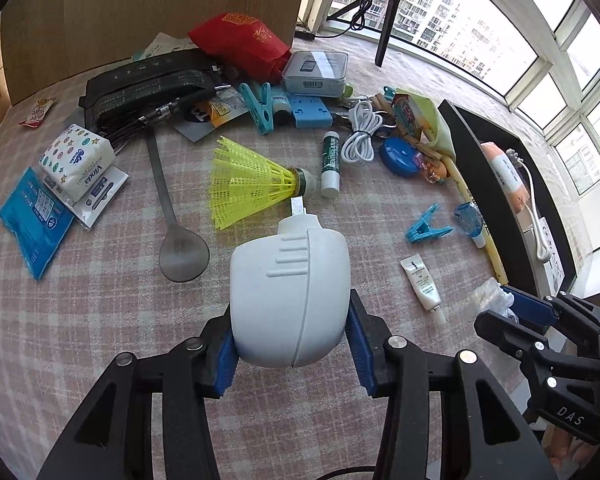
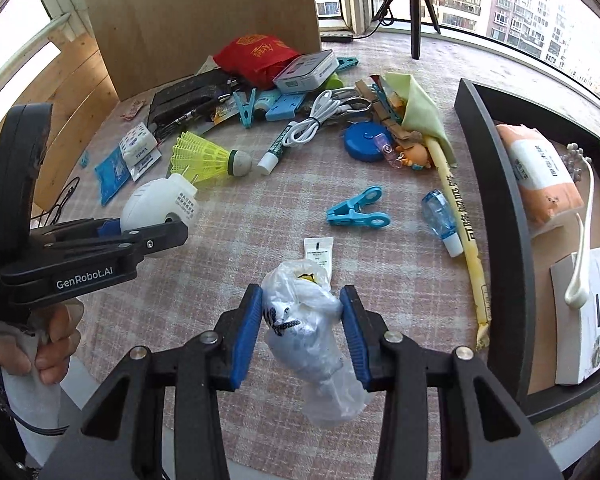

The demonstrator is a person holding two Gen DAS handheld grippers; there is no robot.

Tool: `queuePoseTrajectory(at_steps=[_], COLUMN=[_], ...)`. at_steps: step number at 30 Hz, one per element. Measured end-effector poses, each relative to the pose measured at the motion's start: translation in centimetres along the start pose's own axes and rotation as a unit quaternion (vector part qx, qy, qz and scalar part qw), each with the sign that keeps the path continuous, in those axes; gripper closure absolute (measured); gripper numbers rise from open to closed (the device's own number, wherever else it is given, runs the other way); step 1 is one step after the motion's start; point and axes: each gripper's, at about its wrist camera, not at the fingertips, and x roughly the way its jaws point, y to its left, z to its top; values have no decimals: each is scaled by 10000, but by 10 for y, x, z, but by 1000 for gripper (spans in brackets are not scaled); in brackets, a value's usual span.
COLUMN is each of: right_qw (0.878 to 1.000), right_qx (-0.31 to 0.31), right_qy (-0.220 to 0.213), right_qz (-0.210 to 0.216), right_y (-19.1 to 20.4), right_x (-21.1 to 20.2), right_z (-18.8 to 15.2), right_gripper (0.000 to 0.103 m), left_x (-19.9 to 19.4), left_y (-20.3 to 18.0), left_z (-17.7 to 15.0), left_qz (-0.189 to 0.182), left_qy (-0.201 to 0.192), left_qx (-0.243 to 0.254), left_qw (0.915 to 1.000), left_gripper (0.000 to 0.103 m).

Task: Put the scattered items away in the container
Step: 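Place the white device and plastic bag into the tray with both grippers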

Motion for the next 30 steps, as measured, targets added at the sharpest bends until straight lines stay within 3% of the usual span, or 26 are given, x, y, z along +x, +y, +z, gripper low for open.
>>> queuePoseTrajectory(at_steps=[10, 24, 30], right_qw=[9971, 9875, 9832], right_qx=[502, 1075, 1292], right_qy=[-482, -789, -848], right_qz=[-322, -836, -970], right_y=[-72, -251, -312], right_x=[-45, -96, -107], right_z=[14, 15, 12], right_gripper=[64, 64, 64], left_x=[-13, 11, 26], left_y=[-66, -251, -303], left_z=[10, 26, 28], left_qz=[-242, -578, -599], left_qy=[-215, -275, -193], left_qx=[334, 1030, 1180], left_qw=[9989, 9926, 9910], left_gripper=[58, 58, 58])
